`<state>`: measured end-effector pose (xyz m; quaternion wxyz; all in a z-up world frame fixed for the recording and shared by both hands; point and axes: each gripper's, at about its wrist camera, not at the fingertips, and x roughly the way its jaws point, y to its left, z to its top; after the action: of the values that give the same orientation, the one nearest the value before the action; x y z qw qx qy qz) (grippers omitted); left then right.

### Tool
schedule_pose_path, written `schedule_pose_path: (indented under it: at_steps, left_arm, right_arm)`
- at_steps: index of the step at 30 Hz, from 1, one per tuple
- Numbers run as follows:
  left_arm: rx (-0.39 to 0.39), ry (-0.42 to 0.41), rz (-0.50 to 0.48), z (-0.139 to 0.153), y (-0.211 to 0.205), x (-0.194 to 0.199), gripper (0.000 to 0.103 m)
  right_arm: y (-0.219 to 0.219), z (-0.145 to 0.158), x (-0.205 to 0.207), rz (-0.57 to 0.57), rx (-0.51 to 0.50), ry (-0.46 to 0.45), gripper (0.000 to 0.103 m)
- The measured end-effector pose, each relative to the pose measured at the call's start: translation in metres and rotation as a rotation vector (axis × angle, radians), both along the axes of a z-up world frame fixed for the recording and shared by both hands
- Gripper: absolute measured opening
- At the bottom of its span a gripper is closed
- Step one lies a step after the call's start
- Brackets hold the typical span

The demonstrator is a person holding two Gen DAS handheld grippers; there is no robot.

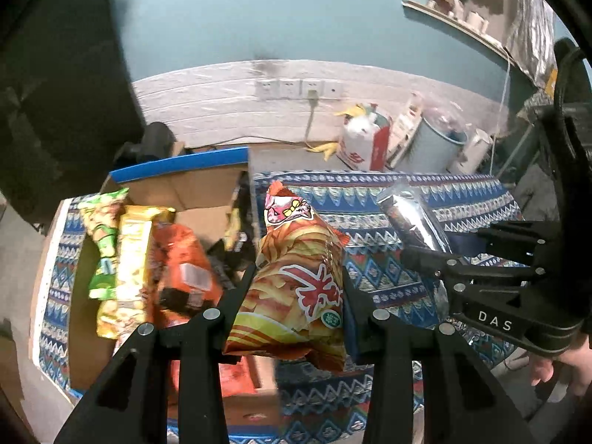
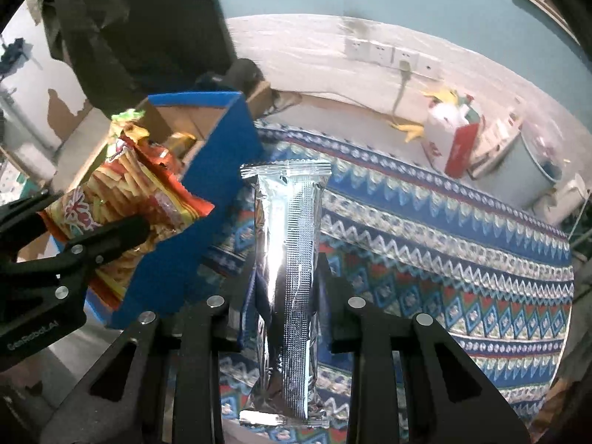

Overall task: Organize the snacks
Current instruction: 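Carry the chip bag and silver packet into the box and open both tools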

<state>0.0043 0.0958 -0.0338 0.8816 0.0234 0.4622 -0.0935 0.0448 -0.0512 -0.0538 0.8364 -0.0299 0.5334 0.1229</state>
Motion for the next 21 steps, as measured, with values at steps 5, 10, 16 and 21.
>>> schedule_pose_path:
  at_steps: [5,10,16,21]
  left_arm:
    - [-0.011,-0.007,0.053,0.003,0.026,-0.003,0.04]
    - [-0.022,-0.003,0.106,0.001,0.053,-0.006,0.04]
    - [-0.02,0.005,0.155,-0.005,0.079,-0.01,0.04]
    - [-0.019,0.02,0.192,-0.012,0.096,-0.01,0.04]
  right_arm:
    - [0.023,0.002,0.005,0.032,0.011,-0.001,0.026]
    - [0.045,0.004,0.012,0.058,0.026,-0.002,0.026]
    - [0.072,0.007,0.026,0.079,0.054,-0.008,0.026]
    - [0.092,0.008,0.037,0.094,0.08,-0.001,0.026]
